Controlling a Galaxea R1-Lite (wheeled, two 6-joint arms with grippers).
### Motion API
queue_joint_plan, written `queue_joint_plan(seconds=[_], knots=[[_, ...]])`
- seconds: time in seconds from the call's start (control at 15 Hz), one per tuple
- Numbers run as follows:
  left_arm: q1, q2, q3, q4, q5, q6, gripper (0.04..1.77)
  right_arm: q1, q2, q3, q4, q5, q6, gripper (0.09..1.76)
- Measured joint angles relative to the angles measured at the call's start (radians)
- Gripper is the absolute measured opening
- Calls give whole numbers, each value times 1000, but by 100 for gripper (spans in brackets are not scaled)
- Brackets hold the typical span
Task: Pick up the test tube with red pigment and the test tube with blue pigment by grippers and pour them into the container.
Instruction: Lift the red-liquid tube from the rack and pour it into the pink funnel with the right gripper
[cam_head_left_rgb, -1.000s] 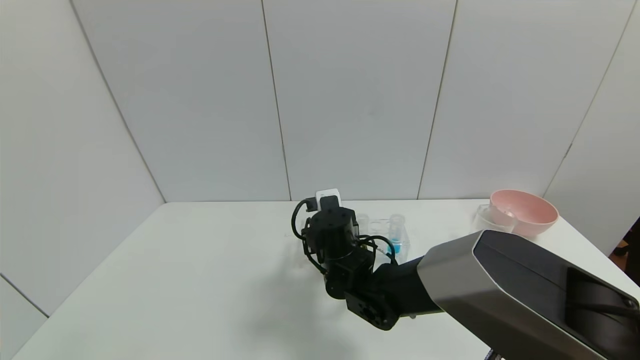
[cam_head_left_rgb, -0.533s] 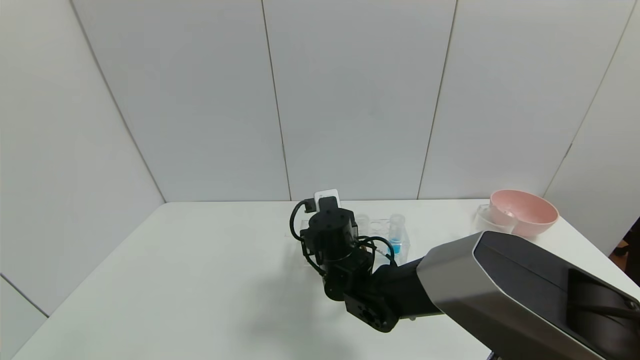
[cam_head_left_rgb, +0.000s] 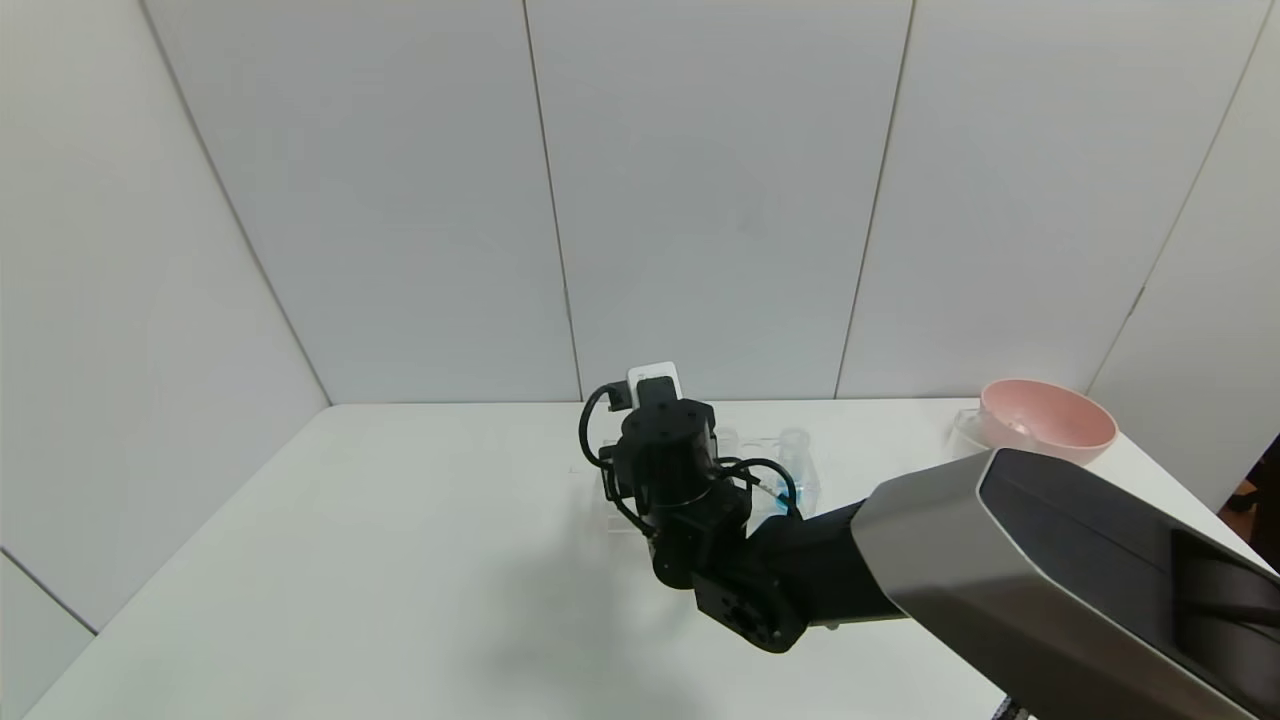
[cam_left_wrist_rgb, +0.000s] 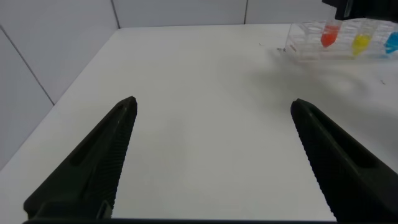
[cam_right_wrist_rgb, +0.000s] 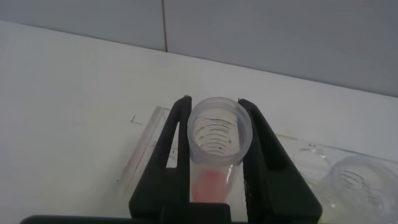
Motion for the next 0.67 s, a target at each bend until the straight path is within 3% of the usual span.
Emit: queue_joint_plan(seconds=[0.27, 0.67], knots=[[0, 0, 0, 0, 0, 0, 176, 1, -79, -22, 80, 37, -8, 54], [0, 0, 0, 0, 0, 0, 176, 0, -121, -27, 86, 38, -7, 54]])
